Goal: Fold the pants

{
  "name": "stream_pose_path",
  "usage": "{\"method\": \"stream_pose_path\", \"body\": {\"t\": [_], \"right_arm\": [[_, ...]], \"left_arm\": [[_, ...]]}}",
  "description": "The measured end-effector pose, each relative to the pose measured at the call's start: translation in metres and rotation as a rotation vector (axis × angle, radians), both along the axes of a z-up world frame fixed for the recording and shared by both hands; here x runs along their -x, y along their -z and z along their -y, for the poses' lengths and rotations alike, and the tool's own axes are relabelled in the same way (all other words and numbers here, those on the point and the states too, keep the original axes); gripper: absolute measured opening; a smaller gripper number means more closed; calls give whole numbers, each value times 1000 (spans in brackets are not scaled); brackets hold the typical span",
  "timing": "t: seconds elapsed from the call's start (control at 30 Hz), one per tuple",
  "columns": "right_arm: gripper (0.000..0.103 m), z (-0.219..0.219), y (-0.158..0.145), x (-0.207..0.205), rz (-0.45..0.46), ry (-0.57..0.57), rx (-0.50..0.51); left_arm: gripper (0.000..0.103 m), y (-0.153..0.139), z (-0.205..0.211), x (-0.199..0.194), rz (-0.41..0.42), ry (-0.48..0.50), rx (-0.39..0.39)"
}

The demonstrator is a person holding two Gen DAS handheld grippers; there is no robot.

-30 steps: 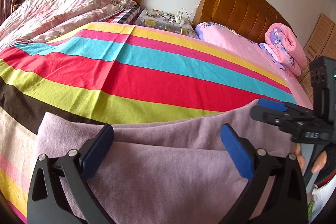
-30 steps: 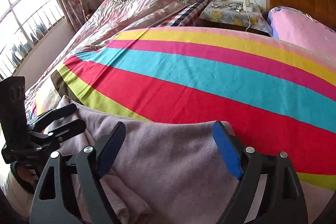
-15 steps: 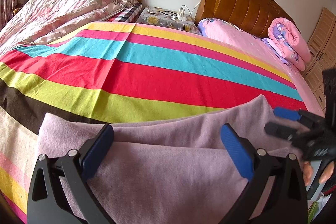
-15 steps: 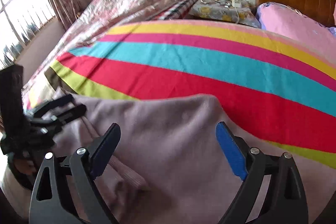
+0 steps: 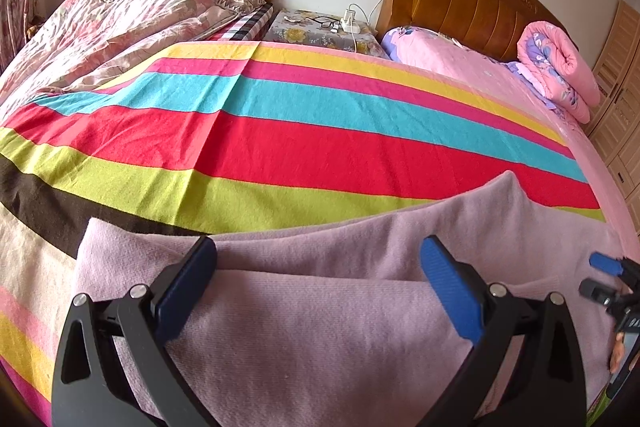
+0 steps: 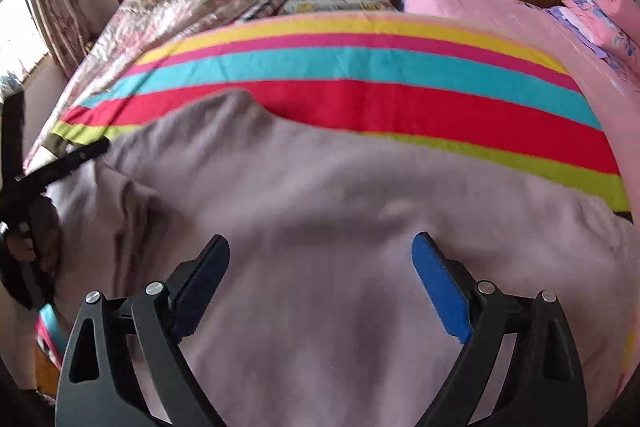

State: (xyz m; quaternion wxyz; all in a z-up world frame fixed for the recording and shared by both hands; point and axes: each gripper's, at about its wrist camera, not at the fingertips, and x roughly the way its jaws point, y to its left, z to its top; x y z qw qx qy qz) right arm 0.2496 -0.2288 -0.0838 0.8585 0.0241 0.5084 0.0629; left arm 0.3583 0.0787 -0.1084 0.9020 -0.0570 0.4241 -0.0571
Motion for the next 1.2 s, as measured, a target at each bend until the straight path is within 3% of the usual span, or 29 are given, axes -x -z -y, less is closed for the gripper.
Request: {"method": "stream_pose_path", "body": {"t": [0.17, 0.23, 0.37, 0.43, 0.5, 0.6, 0.7, 0.8, 0.83, 1.0, 1.07, 1.2], "right_arm": [[89, 18, -19, 29, 91, 44, -40], [89, 25, -27, 41, 123, 66, -31], [89, 43, -37, 71, 164, 119, 16], [89, 52, -37, 84, 166, 149, 50], [89, 61, -34, 97, 164, 167, 60], [89, 68, -29, 116, 150, 165, 84], [89, 63, -22, 134, 146, 113, 90], [89, 63, -2, 149, 115, 87, 117], [89, 64, -1, 155, 133, 86, 111], [89, 94, -23, 197, 277, 154, -114], [89, 114, -19, 213, 254, 225, -210], [89, 144, -6, 232, 203, 387, -311]], "left_arm": [[102, -4, 7, 3, 7, 2, -55], [102, -21, 19, 17, 62, 3, -113], [102, -68, 78, 59, 213, 208, -155], [102, -73, 117, 78, 239, 331, -193], [102, -63, 149, 91, 214, 442, -187], [102, -34, 184, 105, 153, 532, -200], [102, -11, 204, 117, 96, 588, -210], [102, 6, 220, 132, 102, 620, -299], [102, 8, 220, 132, 98, 620, -296], [102, 14, 209, 121, 23, 618, -202], [102, 15, 205, 117, 5, 614, -173], [102, 15, 205, 117, 4, 613, -173]]}}
